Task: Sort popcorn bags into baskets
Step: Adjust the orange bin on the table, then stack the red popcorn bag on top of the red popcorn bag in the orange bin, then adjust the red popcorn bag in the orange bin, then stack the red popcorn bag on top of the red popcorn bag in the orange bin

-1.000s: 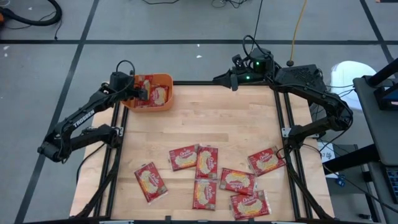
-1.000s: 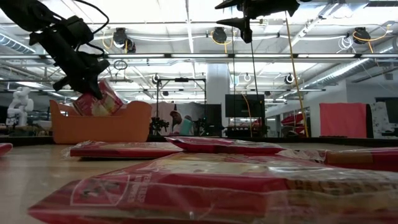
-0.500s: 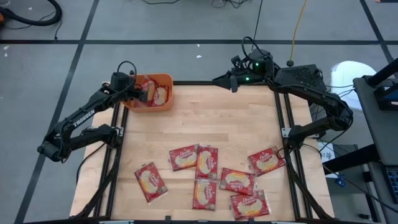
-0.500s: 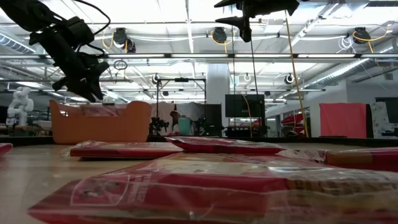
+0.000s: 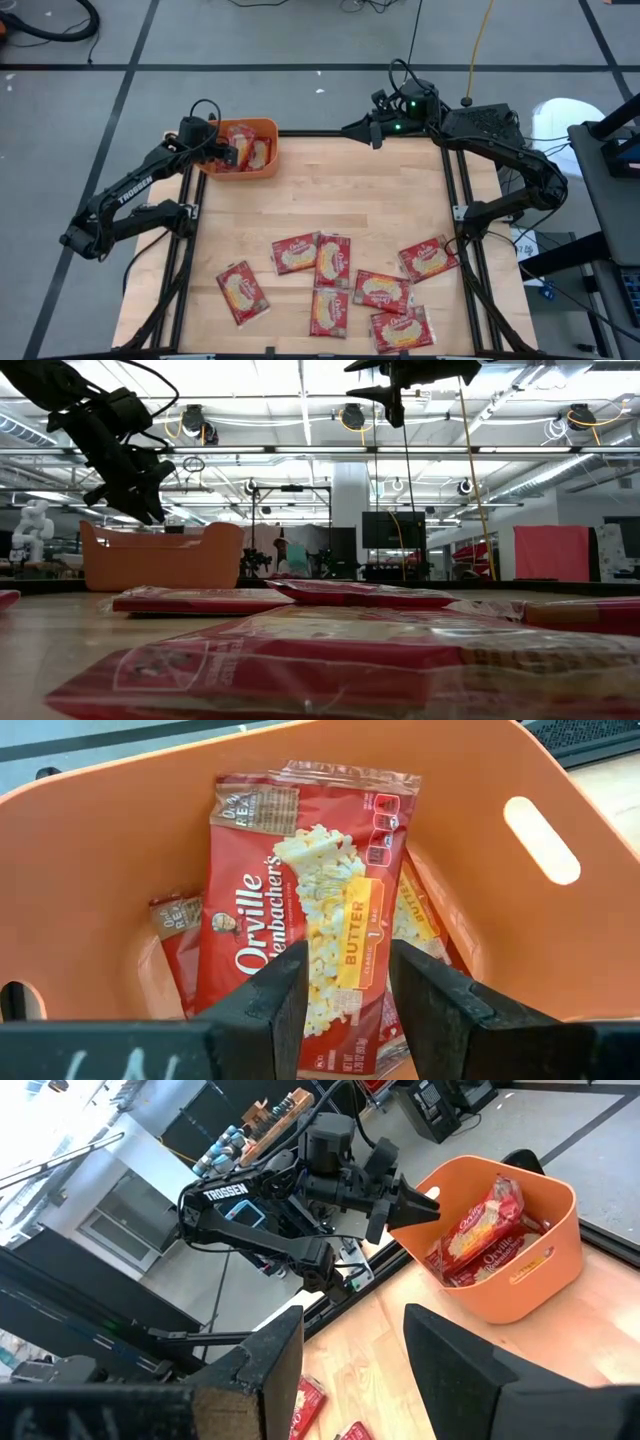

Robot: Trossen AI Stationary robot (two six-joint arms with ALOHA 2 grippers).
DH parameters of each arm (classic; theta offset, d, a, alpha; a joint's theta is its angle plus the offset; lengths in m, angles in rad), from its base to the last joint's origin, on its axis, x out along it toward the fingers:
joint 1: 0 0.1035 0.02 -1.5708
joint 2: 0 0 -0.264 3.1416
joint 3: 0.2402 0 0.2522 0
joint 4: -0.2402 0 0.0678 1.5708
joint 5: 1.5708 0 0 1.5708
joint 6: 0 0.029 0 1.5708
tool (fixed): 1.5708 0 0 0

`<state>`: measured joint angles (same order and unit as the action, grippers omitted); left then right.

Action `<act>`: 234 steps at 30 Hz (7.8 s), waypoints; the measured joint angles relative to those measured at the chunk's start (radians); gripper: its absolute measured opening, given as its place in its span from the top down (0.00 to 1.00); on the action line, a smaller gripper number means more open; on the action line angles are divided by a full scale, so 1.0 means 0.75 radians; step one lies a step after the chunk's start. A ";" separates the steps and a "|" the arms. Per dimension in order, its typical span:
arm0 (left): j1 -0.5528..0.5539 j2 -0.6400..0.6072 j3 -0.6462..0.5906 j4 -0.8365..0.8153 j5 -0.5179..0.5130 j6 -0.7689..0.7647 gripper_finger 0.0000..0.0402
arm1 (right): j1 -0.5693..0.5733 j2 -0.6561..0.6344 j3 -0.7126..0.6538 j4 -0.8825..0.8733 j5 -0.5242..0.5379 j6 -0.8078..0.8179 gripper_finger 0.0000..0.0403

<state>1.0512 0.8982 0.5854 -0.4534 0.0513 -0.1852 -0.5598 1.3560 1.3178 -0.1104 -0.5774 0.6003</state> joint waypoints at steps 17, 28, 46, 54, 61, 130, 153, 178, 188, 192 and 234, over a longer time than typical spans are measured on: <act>-0.069 0.000 0.000 -0.028 -0.119 -0.007 0.64 | 0.016 0.000 0.000 0.000 0.000 0.026 0.59; -0.195 0.000 0.000 0.007 -0.142 -0.199 0.64 | 0.025 0.000 0.000 0.001 0.037 0.021 0.59; -0.229 0.304 0.012 0.720 0.217 -0.175 0.64 | 0.034 0.000 0.001 0.001 0.286 -0.010 0.59; -0.269 0.693 0.248 0.642 0.161 -0.105 0.64 | 0.034 0.001 0.001 0.012 0.320 0.059 0.59; -0.261 0.880 0.405 0.548 0.048 -0.272 0.64 | 0.052 0.001 0.001 0.022 0.312 0.126 0.59; -0.142 0.921 0.450 -0.103 -0.189 -0.199 0.99 | 0.130 0.000 0.001 -0.080 0.321 0.043 0.59; -0.153 0.883 0.451 -0.201 -0.270 -0.195 0.94 | 0.199 -0.001 0.000 -0.116 0.355 0.022 0.59; -0.282 0.621 0.449 -0.259 -0.153 -0.082 0.99 | 0.220 -0.001 0.000 -0.167 0.355 0.059 0.59; -0.298 0.870 0.450 -0.183 -0.200 -0.311 0.98 | 0.270 -0.001 0.000 -0.223 0.354 0.085 0.59; -0.303 0.966 0.450 -0.111 -0.203 -0.330 0.99 | 0.285 -0.001 -0.001 -0.236 0.354 0.090 0.59; -0.360 0.337 0.450 -0.220 0.053 -0.057 0.98 | 0.314 -0.066 -0.001 -0.607 0.347 0.117 0.59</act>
<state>0.7809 1.1512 0.9230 -0.6182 0.0908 -0.2283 -0.3241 1.3067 1.3174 -0.5659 -0.3169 0.6879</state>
